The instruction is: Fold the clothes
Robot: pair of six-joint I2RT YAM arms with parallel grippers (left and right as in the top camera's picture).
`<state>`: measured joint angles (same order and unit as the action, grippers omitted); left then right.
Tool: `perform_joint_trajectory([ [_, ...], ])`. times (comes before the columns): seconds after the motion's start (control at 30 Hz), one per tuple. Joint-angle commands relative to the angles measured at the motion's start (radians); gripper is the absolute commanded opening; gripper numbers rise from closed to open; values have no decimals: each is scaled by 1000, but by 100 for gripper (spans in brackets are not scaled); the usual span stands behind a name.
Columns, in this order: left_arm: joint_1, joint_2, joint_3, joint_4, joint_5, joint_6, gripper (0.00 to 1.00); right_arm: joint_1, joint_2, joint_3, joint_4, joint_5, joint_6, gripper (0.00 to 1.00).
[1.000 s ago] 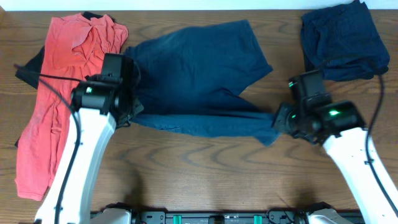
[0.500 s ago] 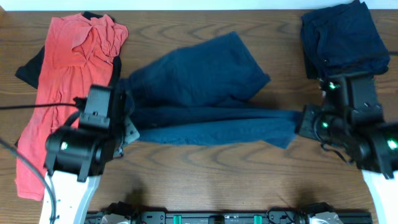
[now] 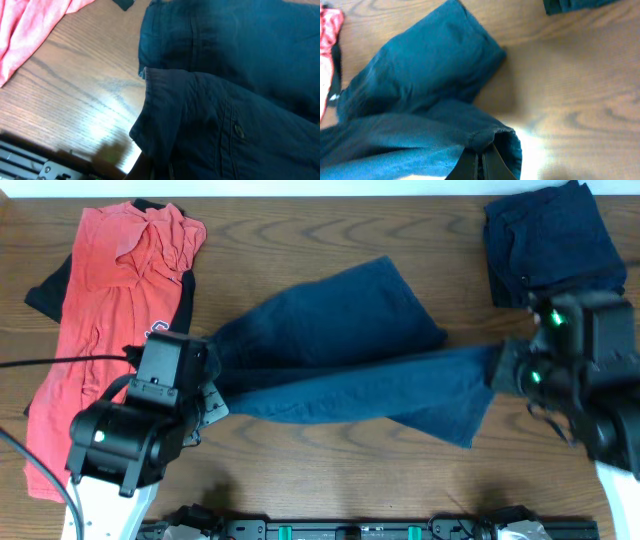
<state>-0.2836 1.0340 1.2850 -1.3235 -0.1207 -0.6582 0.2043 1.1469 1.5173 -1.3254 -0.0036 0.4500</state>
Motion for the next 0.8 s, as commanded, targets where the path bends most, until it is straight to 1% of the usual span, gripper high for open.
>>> perform_joint_trajectory([
  [0.0, 5, 42, -1, 20, -85, -13, 6, -21, 110, 14, 61, 101, -49, 1],
  [0.07, 5, 76, -1, 43, -114, -20, 6, -21, 181, 14, 113, 98, -72, 1],
  [0.2, 5, 168, -1, 90, -218, -68, 6, -21, 315, 14, 244, 97, -108, 1],
  [0.4, 18, 335, -1, 185, -337, -151, 6, -21, 442, 14, 449, 97, -148, 1],
  [0.53, 57, 450, -1, 303, -345, -151, 6, -21, 511, 14, 578, 97, -171, 1],
  [0.77, 125, 607, -1, 454, -344, -148, 6, -20, 637, 14, 691, 80, -175, 1],
])
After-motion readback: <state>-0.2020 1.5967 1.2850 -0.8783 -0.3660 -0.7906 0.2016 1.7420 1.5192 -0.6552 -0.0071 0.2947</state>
